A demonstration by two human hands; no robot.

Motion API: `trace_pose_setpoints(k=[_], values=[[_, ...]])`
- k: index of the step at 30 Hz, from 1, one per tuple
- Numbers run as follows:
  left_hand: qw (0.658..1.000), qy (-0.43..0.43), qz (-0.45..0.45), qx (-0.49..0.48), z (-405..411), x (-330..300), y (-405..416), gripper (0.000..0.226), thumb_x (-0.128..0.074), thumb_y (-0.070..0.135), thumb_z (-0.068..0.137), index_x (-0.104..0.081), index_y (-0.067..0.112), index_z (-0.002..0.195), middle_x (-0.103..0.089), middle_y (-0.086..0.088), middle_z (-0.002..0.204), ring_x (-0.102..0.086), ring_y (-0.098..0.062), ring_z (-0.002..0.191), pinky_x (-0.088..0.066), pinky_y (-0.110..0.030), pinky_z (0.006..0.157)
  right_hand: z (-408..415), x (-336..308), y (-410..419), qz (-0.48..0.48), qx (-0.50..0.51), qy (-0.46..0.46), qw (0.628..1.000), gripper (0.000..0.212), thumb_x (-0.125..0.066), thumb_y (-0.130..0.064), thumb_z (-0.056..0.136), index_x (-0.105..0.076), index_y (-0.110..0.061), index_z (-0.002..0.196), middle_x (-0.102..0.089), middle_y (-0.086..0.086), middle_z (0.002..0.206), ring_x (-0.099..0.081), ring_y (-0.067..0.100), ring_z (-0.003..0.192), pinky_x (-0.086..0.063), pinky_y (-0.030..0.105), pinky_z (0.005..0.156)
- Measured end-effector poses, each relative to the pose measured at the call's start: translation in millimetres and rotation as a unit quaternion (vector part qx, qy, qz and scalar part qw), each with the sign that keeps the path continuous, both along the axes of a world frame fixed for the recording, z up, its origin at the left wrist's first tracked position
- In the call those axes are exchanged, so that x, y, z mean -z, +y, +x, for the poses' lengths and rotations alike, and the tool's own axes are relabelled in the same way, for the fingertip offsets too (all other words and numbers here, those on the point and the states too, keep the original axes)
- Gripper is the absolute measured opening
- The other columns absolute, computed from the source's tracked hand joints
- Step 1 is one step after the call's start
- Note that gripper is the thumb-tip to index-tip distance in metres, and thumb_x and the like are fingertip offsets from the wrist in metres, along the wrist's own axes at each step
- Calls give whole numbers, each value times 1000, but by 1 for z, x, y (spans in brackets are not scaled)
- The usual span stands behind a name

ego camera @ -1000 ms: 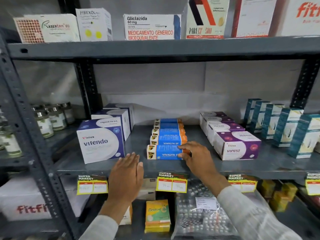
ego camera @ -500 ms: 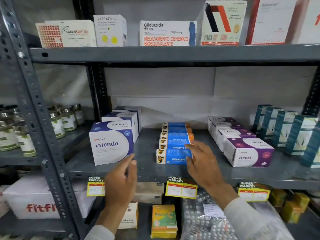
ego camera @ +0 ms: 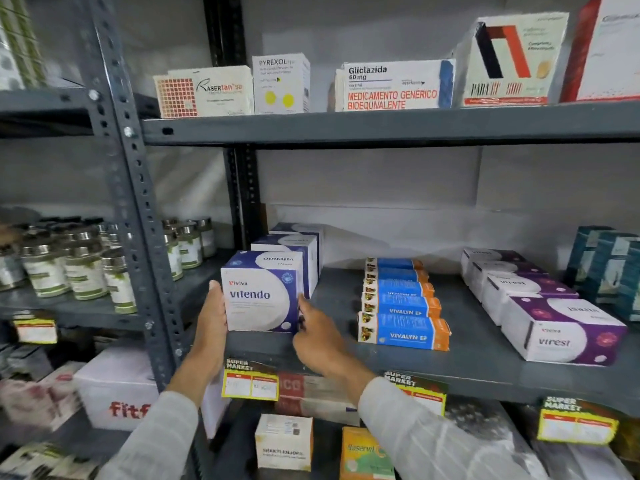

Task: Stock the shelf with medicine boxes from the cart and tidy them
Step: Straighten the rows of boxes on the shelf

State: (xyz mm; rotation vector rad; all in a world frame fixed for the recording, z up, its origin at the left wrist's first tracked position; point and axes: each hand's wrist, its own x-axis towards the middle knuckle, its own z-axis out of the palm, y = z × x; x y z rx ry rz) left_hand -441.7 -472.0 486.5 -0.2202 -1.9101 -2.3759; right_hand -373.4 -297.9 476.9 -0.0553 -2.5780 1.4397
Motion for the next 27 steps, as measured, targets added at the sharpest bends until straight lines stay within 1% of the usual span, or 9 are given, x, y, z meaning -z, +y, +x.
trace_pose_setpoints(k=[1, 3, 6, 11, 16, 19, 24, 25, 27], values=[[1000, -1, -3, 2, -5, 0, -3, 55, -24, 57, 108, -70, 25, 112, -82, 7, 97, -78, -5, 88, -58, -22, 69, 0, 4, -3, 2, -5, 2, 1000, 81, -58, -9, 97, -19, -35, 163, -45, -3, 155, -47, 14, 135, -47, 35, 111], [1000, -3, -9, 15, -14, -2, -9, 57, -23, 55, 109, -70, 22, 115, -78, -1, 110, -75, -12, 99, -55, -31, 82, -2, 10, -4, -10, -18, 5, 1000, 84, -60, -7, 96, -18, -34, 164, -45, -5, 152, -46, 9, 131, -47, 32, 109], [999, -2, -23, 47, -22, -1, -14, 60, -23, 55, 109, -65, 17, 130, -75, -5, 122, -68, -20, 115, -50, -38, 98, -6, 15, 0, -49, -27, 11, 998, 82, -62, -7, 98, -20, -34, 163, -46, -6, 151, -48, 15, 140, -51, 40, 111], [998, 6, -33, 59, -19, 4, -12, 55, -22, 55, 109, -59, 24, 133, -72, 2, 123, -65, -14, 118, -48, -32, 95, -11, 18, 2, -90, -22, 21, 995, 74, -63, -15, 101, -26, -36, 161, -47, -8, 149, -46, 15, 141, -53, 41, 109], [998, 9, -35, 45, -19, 7, -12, 54, -23, 55, 109, -58, 23, 135, -71, 5, 121, -65, -7, 113, -47, -27, 91, -12, 24, 2, -94, -24, 20, 995, 76, -66, -17, 100, -25, -40, 160, -47, -13, 144, -46, 12, 138, -54, 34, 105], [998, 16, -42, 40, -23, 10, -12, 52, -24, 55, 108, -58, 25, 134, -72, 10, 118, -66, -2, 109, -47, -24, 88, -12, 24, 2, -95, -22, 13, 995, 78, -66, -15, 99, -24, -40, 161, -45, -15, 141, -46, 12, 139, -54, 36, 107], [999, 23, -39, 24, -23, 11, -14, 47, -27, 56, 108, -62, 33, 129, -76, 18, 113, -66, -4, 113, -48, -27, 92, -8, 20, 3, -81, -26, 17, 996, 79, -65, -20, 100, -20, -43, 161, -44, -16, 141, -46, 13, 137, -54, 36, 104], [1000, 14, -21, 7, -21, 10, -13, 45, -28, 55, 108, -60, 33, 131, -75, 15, 121, -65, -7, 116, -49, -29, 94, -2, 15, 1, -79, -22, 5, 997, 79, -65, -20, 100, -20, -44, 161, -45, -16, 141, -47, 12, 136, -55, 37, 103], [999, 10, 25, -40, -13, 8, -11, 48, -35, 49, 109, -53, 24, 146, -63, -1, 144, -61, -20, 128, -47, -37, 105, 12, 7, 4, -72, -23, 18, 997, 80, -66, -18, 100, -21, -47, 160, -48, -14, 144, -48, 9, 132, -55, 38, 103]])
